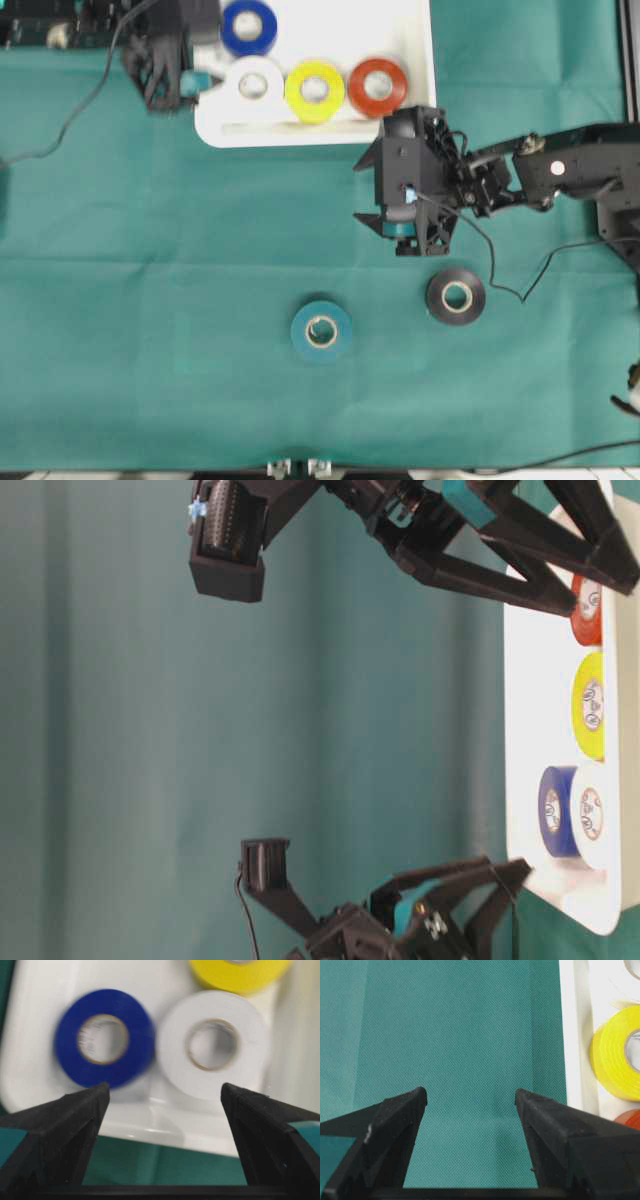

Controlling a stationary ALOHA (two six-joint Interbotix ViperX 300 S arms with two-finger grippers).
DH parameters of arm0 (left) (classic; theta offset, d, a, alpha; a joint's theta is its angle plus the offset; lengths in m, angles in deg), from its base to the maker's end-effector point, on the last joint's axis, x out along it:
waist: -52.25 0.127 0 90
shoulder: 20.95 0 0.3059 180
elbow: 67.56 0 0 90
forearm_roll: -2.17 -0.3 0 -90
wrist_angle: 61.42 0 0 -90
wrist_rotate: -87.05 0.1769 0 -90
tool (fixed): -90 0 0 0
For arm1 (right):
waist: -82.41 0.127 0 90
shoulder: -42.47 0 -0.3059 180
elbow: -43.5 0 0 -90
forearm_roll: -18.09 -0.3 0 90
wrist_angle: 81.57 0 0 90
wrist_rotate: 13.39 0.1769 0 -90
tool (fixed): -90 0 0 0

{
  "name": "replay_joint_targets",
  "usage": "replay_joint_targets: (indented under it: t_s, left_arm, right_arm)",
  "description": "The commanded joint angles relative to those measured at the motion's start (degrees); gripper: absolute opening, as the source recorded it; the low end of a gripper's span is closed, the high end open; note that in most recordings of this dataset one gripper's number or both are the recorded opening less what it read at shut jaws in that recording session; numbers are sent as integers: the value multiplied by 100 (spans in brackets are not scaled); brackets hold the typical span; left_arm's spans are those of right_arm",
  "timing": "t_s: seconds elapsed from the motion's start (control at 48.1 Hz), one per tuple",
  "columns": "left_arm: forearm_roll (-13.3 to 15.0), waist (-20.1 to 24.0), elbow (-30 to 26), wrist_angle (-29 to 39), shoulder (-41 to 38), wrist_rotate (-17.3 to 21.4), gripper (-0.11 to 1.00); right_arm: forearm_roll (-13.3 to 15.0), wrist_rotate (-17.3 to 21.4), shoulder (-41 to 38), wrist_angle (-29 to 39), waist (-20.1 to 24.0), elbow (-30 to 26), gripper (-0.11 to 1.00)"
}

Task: Put the tape alternately from left to right into the white case.
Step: 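Release the blue roll and withdraw the left gripper from the tray, then move the right gripper down to the black tape roll and grasp it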

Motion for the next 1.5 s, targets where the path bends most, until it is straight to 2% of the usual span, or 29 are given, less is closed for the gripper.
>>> replay_joint_targets:
  t_s: [0.0,0.312,0.52,1.477]
  left_arm:
    - [9,-237,141,-18,237,-9,70]
    - [9,-1160,466,-26,536,-26,70]
    - [9,-1591,492,-44,536,-35,70]
    - [18,-1635,580,-53,501,-53,70]
  right_arm:
    - [-9,0,62,-26,18,-44,79]
    - [-9,0,62,-26,18,-44,79]
    - [-9,0,62,-44,18,-44,79]
    - [-9,0,114,-26,105,44,79]
